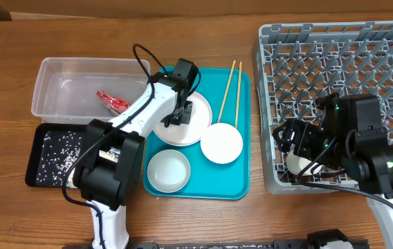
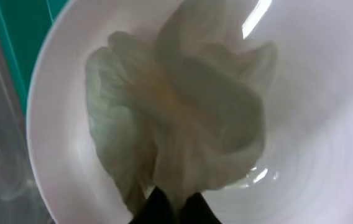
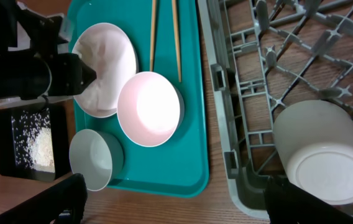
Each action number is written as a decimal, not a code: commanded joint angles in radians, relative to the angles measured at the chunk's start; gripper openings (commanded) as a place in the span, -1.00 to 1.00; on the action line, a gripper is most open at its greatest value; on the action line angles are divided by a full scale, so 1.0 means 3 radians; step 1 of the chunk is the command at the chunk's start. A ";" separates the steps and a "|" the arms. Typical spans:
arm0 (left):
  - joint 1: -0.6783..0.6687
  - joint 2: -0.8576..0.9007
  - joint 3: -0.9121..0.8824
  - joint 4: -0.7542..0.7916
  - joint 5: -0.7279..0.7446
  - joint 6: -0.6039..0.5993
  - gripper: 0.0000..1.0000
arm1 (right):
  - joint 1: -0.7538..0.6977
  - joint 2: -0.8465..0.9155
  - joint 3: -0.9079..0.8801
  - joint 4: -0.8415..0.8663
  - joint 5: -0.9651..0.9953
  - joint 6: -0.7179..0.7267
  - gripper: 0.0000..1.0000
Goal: Sort waste into correct bins and load items into the dishwasher
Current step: 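Carry the wrapper and tissue left and drop them into the clear bin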
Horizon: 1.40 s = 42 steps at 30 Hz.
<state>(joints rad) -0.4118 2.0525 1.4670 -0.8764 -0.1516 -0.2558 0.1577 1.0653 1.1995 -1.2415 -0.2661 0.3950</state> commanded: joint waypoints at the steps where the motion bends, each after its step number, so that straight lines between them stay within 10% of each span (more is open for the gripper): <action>1: 0.0023 -0.0178 0.0233 -0.0201 0.0202 -0.0011 -0.92 | 0.0017 -0.0006 0.0042 0.0019 -0.0017 -0.0022 0.86; 17: 0.1232 -0.0978 0.0650 -0.0896 -0.0300 -0.0473 -0.86 | 0.0017 -0.0006 0.0042 -0.0004 -0.0017 -0.0023 0.86; 20: 0.1483 -0.0924 0.0556 -0.0724 -0.0037 -0.0436 0.28 | 0.0017 -0.0006 0.0042 -0.0003 -0.0017 -0.0023 0.86; 23: 0.1598 -0.0942 0.0618 -0.0676 0.0538 -0.0145 0.52 | 0.0017 -0.0006 0.0042 -0.0001 -0.0017 -0.0023 0.86; 31: 0.1077 -0.1280 0.0898 -0.0752 0.1020 0.0092 0.35 | 0.0017 -0.0006 0.0042 0.0121 -0.0015 -0.0034 0.86; 42: -0.0164 -0.1335 0.0898 -0.0804 -0.0010 -0.0243 0.25 | 0.0017 -0.0006 0.0042 0.0156 -0.0018 -0.0034 0.92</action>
<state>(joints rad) -0.4397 1.6897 1.7252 -1.1015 -0.0467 -0.2764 0.1577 1.0653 1.1995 -1.1973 -0.2657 0.3916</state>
